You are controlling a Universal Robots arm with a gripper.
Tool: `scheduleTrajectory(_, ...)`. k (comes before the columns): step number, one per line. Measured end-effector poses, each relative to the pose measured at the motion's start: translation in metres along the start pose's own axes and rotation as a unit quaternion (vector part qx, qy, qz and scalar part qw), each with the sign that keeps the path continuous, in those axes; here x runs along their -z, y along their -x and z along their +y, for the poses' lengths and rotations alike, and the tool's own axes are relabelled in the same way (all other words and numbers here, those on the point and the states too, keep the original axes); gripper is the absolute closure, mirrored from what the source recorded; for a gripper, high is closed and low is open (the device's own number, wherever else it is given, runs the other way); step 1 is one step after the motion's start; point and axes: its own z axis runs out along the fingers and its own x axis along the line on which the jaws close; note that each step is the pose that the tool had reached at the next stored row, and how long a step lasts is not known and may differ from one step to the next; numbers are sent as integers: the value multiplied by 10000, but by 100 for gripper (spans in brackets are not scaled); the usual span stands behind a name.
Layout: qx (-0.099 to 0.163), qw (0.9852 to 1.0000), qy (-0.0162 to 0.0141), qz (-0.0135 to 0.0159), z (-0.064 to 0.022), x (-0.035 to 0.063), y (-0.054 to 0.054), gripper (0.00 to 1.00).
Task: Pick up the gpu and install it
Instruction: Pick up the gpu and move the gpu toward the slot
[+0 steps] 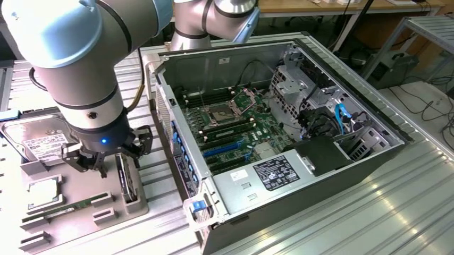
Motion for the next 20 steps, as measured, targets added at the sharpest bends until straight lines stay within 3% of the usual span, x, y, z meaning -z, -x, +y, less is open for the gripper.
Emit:
scheduleTrajectory(3, 0, 10000, 1, -1, -5, -10, 3, 35)
scheduleTrajectory(4, 0, 10000, 1, -1, -6, -16, 4, 43)
scheduleTrajectory(7, 0, 10000, 0, 0, -21, -46, 10, 44)
scheduleTrajectory(10, 0, 10000, 0, 0, -30, -51, 15, 58)
scheduleTrajectory(18, 0, 10000, 0, 0, -37, -59, 34, 58)
scheduleTrajectory(20, 0, 10000, 0, 0, -37, -60, 35, 66)
